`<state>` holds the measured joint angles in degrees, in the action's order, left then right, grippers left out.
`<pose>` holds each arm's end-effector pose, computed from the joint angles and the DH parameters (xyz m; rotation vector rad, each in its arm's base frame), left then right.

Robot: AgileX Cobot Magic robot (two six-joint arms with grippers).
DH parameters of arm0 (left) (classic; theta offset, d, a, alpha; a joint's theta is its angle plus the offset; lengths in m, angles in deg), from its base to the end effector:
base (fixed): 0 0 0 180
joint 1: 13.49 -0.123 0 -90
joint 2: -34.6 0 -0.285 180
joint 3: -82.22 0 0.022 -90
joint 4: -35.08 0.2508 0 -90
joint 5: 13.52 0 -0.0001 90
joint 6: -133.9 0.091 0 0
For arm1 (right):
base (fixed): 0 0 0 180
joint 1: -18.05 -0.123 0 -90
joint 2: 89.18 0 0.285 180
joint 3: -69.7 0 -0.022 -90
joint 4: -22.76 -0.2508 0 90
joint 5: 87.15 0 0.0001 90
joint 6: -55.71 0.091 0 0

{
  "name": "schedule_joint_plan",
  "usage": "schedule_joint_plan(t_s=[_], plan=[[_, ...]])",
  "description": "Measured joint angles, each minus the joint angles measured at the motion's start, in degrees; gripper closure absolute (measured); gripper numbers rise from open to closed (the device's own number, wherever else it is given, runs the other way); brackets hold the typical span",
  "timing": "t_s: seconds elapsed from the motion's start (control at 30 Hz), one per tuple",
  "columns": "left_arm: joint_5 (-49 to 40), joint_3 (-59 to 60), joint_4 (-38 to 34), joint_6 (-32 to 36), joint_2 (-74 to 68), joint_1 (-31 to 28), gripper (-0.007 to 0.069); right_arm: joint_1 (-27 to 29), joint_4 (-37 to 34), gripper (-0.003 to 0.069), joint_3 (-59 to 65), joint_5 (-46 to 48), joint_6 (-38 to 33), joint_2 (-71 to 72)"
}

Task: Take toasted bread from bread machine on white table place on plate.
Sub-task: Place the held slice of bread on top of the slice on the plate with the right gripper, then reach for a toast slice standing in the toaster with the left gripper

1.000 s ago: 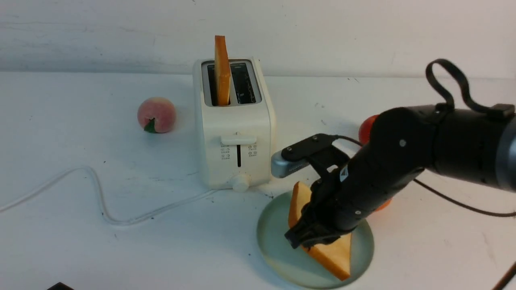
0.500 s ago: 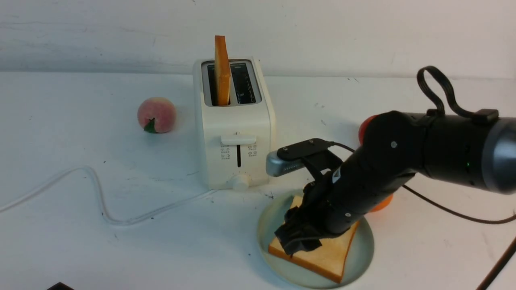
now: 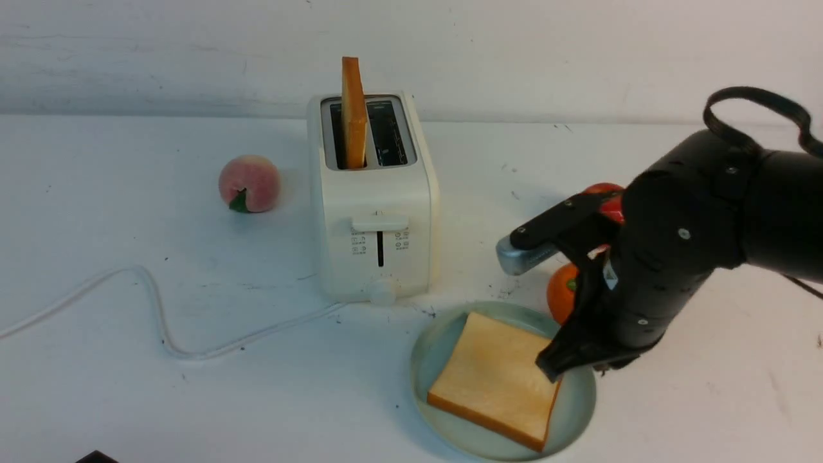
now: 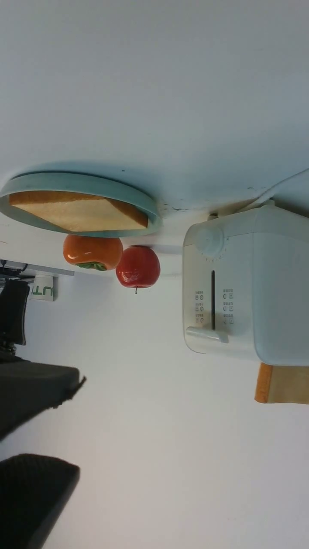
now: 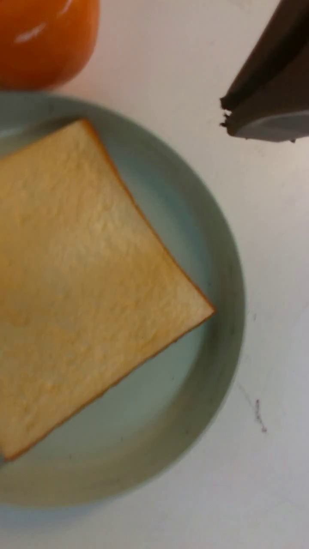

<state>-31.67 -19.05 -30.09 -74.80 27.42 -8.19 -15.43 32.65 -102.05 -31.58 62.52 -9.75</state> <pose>0.0503 -0.0306 0.1927 -1.1024 1.5162 -1.4894 0.2753 0.1666 0.2565 -0.7605 2.7283 -0.0738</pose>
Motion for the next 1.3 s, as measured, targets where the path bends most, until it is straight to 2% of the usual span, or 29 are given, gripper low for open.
schedule_joint_plan(t_s=[0.13,0.23,0.27,0.3,0.33,0.47,0.63,0.67,0.7,0.77,0.83,0.9,0.93,1.03,1.07,1.1,1.2,1.3], plan=[[-0.09,-4.87,-0.68,5.62,0.0,0.0,0.0466,0.0,1.35,0.0678,0.0,3.13,2.34,3.46],[1.38,-14.92,-0.7,14.97,-1.5,0.0,0.0598,0.0,1.04,0.0678,0.0,5.51,2.98,9.6],[1.38,-15.49,-0.7,15.45,-1.83,0.0,0.0605,0.0,0.94,0.0678,0.0,5.7,2.98,10.0],[1.1,-19.4,-0.25,18.67,-5.52,0.0,0.0638,0.0,0.13,0.0678,0.2,5.89,2.98,12.96],[-0.05,-22.63,0.4,21.08,-8.68,0.0,0.0638,0.0,-0.39,0.0678,0.45,5.98,2.98,15.69],[-10.1,-33.39,6.74,25.74,-25.44,0.0,0.0638,0.0,-1.38,0.0678,3.28,6.17,3.02,25.08],[-29.57,-49.45,18.26,26.64,-50.71,0.0,0.0638,0.0,-2.28,0.0678,8.96,6.08,3.15,35.91],[-35.21,-56.79,21.28,26.92,-58.39,0.0,0.0638,0.0,-3.13,0.0678,11.1,5.38,3.15,39.39],[-35.93,-56.79,21.67,26.92,-59.47,0.0,0.0638,0.0,-3.25,0.0678,11.42,5.25,3.15,39.39],[-43.54,-69.41,25.62,26.69,-72.18,0.49,0.0638,0.0,-4.12,0.0678,15.21,3.47,3.15,43.87],[-46.75,-77.98,28.11,25.11,-78.54,2.12,0.0638,0.0,-4.31,0.0678,17.74,2.53,3.19,45.88],[-50.04,-87.97,34.01,21.96,-86.31,6.52,0.0638,0.0,-4.31,0.0678,19.92,1.98,3.19,46.84],[-50.77,-90.58,35.31,20.85,-87.42,7.78,0.0638,0.0,-4.31,0.0678,20.34,1.72,3.19,46.93],[-52.78,-103.63,47.36,13.52,-95.36,13.61,0.0638,0.0,-4.25,0.0678,21.47,0.66,3.19,46.92],[-52.78,-104.38,48.94,13.05,-96.23,14.24,0.0638,0.0,-4.25,0.0678,21.46,0.65,3.19,46.92],[-53.11,-111.12,55.46,9.06,-99.93,16.53,0.0638,0.0,-4.25,0.0677,21.65,0.02,3.19,46.92],[-53.38,-117.63,61.65,5.71,-104.65,18.46,0.0638,0.0,-4.31,0.0676,21.67,-0.6,3.19,46.92],[-53.44,-122.96,63.7,3.44,-108.92,19.02,0.0638,0.0,-4.31,0.0674,21.67,-0.67,3.19,46.92]])
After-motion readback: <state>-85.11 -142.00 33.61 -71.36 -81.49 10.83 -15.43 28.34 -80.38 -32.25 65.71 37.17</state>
